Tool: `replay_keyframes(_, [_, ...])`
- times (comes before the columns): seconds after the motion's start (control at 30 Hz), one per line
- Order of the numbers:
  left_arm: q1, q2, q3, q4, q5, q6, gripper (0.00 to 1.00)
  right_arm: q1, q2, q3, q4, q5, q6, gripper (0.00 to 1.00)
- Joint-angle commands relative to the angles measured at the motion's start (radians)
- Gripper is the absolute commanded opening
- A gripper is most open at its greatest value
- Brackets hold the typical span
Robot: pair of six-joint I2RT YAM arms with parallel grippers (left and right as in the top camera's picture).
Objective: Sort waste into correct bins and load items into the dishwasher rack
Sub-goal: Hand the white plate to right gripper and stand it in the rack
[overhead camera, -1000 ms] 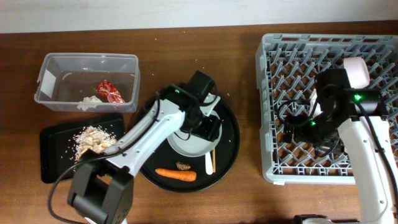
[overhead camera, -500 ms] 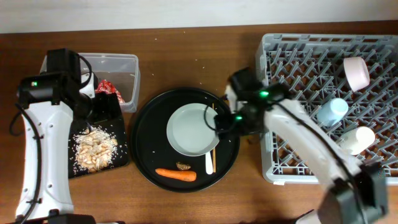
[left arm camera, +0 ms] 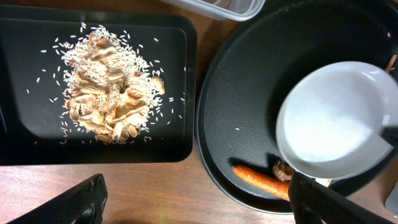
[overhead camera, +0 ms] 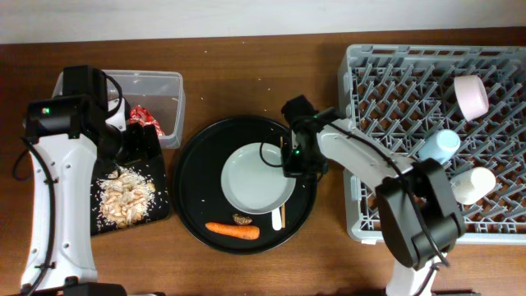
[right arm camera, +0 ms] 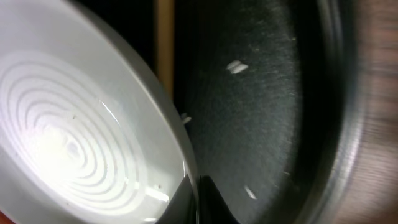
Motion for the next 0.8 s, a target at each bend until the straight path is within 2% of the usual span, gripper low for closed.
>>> replay_keyframes(0.0, [0.003,-0.007,0.004,-0.004,-0.004,0.002,0.93,-0.076,-0.214,0.196,-0.119,0.167,-0.077,0.04])
replay_keyframes(0.07, [0.003,-0.007,0.004,-0.003,-0.004,0.002,0.93,-0.148,-0.331,0.366,-0.247,0.41,-0.158,0.04])
replay_keyframes(0.13, [0.003,-0.007,0.004,0.0,-0.004,0.002,0.93,-0.203,-0.395,0.41,-0.254,0.628,-0.229,0.04])
replay_keyframes(0.2, [0.003,-0.007,0.004,0.0,-0.003,0.002,0.93,-0.268,-0.423,0.41,-0.254,0.958,-0.223,0.04])
replay_keyframes(0.23, [0.003,-0.007,0.004,0.0,-0.004,0.002,0.93,-0.315,-0.415,0.403,-0.261,1.154,-0.11,0.04])
replay_keyframes(0.27, [0.003,-0.007,0.004,0.0,-0.004,0.002,0.93,-0.374,-0.382,0.397,-0.271,1.22,0.009,0.04])
replay_keyframes(0.43, [0.003,-0.007,0.004,-0.004,-0.003,0.002,0.93,-0.447,-0.098,0.397,-0.288,1.23,0.064,0.04])
replay_keyframes(0.53, [0.003,-0.007,0.004,0.0,-0.003,0.002,0.93,-0.369,0.04,0.397,-0.299,1.065,0.064,0.04])
replay_keyframes(0.6, [0.003,-0.007,0.004,0.005,-0.003,0.002,0.93,-0.296,0.05,0.398,-0.305,0.951,0.064,0.04])
replay_keyframes(0.63, [0.003,-0.007,0.004,0.005,-0.003,0.002,0.93,-0.256,0.04,0.398,-0.305,0.952,0.064,0.1])
replay_keyframes(0.67, [0.003,-0.007,0.004,0.004,-0.004,0.002,0.93,-0.214,0.026,0.398,-0.314,0.952,0.064,0.26])
replay_keyframes(0.7, [0.003,-0.007,0.004,0.004,-0.003,0.002,0.93,-0.187,0.009,0.398,-0.333,0.952,0.064,0.53])
replay_keyframes(0.73, [0.003,-0.007,0.004,0.004,-0.004,0.002,0.93,-0.173,-0.021,0.398,-0.362,0.952,0.09,0.76])
replay_keyframes(0.77, [0.003,-0.007,0.004,0.004,-0.003,0.002,0.93,-0.173,-0.045,0.398,-0.372,0.946,0.106,0.77])
